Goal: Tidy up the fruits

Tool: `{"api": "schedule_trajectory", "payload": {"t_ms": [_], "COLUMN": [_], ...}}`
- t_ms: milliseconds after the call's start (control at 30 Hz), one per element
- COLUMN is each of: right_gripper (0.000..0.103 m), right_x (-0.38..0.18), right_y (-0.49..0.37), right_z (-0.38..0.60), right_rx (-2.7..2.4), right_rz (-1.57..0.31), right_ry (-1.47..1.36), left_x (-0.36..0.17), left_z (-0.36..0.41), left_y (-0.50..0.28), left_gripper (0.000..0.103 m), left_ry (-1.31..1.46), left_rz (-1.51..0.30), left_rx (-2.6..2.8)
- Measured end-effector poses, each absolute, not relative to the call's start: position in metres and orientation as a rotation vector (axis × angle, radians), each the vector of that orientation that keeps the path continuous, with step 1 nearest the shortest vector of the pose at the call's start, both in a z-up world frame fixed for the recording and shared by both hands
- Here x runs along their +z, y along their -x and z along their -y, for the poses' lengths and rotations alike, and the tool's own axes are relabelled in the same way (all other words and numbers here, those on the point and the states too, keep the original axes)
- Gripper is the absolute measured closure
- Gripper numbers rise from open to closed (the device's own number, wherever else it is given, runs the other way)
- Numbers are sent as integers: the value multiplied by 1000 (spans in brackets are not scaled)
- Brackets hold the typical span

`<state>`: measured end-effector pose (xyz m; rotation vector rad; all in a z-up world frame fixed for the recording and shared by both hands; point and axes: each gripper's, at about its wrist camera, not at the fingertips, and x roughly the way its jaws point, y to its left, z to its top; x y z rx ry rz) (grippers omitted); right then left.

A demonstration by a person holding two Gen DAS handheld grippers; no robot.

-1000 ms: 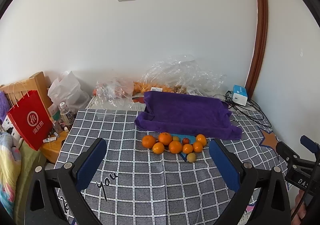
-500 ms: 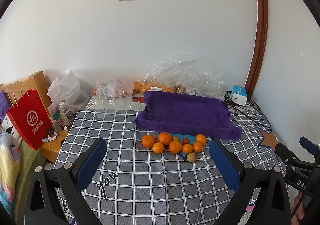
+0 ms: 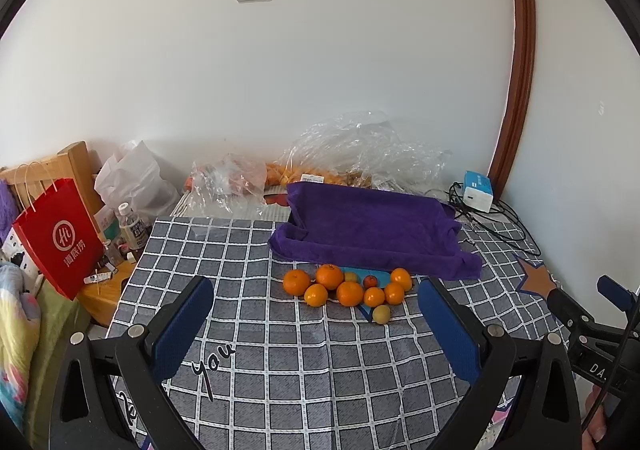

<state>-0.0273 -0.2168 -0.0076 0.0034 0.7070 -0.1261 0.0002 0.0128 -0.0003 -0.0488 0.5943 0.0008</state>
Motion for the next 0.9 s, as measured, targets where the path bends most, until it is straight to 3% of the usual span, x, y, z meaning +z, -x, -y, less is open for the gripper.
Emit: {"api": "schedule_trajectory", "payload": {"t_ms": [900], "right_gripper": [0], "right_x": [-48], "right_y": [-14], "right_z": [209], "right_rx": [-109], "right_rz": [-759], "right_ry": [13], "left_x": [-36], "left_z": [-24], "left_y": [-33], "left_gripper": [0], "left_ry": [47], "left_rz": [-593], "left_rx": [25]}}
